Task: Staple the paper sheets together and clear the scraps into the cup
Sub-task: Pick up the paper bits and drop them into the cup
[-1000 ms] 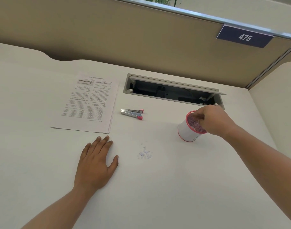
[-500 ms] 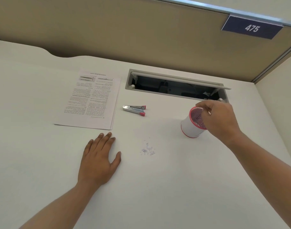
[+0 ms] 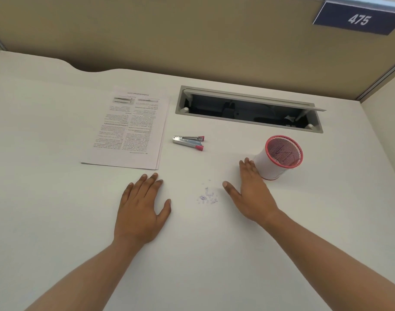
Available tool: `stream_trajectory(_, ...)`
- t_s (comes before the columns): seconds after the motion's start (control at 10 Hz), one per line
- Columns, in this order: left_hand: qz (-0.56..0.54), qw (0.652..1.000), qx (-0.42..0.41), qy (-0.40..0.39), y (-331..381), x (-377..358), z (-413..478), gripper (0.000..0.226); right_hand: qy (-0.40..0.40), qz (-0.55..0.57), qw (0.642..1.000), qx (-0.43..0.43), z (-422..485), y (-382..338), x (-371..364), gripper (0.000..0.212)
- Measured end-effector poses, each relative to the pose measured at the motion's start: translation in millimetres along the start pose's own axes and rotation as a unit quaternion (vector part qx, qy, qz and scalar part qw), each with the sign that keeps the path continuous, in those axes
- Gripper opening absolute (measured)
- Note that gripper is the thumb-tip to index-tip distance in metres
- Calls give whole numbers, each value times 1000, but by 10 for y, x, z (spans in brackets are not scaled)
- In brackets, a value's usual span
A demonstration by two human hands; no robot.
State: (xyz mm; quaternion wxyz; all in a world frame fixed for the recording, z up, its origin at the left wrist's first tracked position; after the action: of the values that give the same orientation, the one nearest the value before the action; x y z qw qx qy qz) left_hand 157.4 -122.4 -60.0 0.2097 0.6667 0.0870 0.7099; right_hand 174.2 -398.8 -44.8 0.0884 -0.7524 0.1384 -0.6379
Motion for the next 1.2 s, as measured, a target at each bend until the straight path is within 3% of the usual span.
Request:
stream_trajectory(0.3,-1,1000,0,0,-6,-5,1,59,22,-80,995,-52,286,144,-83,90)
stream_trajectory(0.4,0,1000,-2,3,-6,-7,2,59,28,-59,997,-51,230,93,-120,91)
stream_trajectory(0.6,4,1000,-2,5,-12,-10,-4,59,2,-24,997,69,-218,-477,-395,95)
stream_trajectory(0.7,3,1000,0,5,-10,-7,-1,59,-35,30,990,135,-367,-768,-462,84)
stream_trajectory(0.8,2,1000,2,2,-11,-12,1,59,-32,169,979,108,-264,-705,-318,63)
stream_trajectory(0.9,-2,1000,2,1,-13,-17,-4,60,20,161,985,64,-52,-493,-168,55)
stream_trajectory(1.0,-3,1000,2,1,-15,-19,-3,60,4,97,992,87,29,-558,-273,60)
stream_trajectory(1.1,0,1000,4,0,-19,-23,-2,60,-23,38,980,195,-171,-893,-493,70)
stream_trajectory(1.2,2,1000,3,-1,-21,-23,-6,60,-10,-13,962,272,-429,-1015,-621,56)
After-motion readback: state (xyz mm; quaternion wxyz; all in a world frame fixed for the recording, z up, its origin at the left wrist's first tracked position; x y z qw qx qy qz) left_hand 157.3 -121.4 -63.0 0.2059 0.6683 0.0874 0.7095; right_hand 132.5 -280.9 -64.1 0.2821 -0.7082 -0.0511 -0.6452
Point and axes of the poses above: each hand's wrist, its own z-axis towards the middle knuckle, its own x-axis out of the back of the hand, y = z × x, the point moved 10 cm from there along z, towards the middle knuckle, and after that the axes turned 5 degrees about -z, right-handed, at the moved point
